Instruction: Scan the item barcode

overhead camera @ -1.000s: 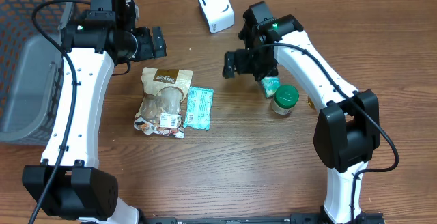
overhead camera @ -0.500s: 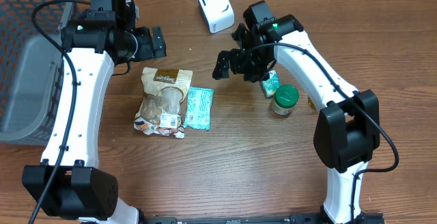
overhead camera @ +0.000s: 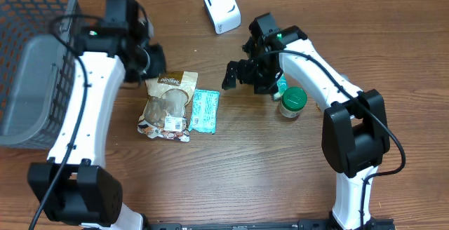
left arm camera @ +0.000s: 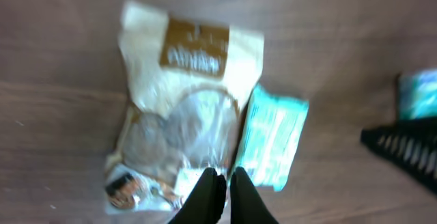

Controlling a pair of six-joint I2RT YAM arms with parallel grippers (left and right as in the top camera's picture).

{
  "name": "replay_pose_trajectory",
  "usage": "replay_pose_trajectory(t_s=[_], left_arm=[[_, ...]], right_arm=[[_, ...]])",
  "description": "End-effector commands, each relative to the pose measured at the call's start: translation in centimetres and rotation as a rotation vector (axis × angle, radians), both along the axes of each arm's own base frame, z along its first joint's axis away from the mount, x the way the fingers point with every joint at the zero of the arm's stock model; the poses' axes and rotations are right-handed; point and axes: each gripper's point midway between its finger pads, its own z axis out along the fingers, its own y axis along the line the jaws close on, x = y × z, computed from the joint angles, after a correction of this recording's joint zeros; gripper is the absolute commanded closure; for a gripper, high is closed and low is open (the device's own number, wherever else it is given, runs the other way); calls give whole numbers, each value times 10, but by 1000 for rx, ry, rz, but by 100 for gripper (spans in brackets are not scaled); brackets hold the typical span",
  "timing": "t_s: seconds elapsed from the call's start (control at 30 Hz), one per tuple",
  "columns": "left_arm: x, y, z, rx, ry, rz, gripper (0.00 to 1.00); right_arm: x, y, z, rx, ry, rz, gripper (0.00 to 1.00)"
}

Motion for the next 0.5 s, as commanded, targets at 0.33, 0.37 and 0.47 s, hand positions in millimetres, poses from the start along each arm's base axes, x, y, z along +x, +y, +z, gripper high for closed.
replay_pose_trajectory(t_s=[0.33,0.37,0.47], left_arm=[[-23,-58,-63,-26,67,-131,96],[-23,-62,-70,-20,56,-144,96],[-27,-68,-89,2,53,-112,96]], right_arm=[[-1,-4,-17,-18,-25,-49,0],[-2,-5,-18,-20,-21,-55,0],[-4,-7,-20,-24,-5,-72,0]])
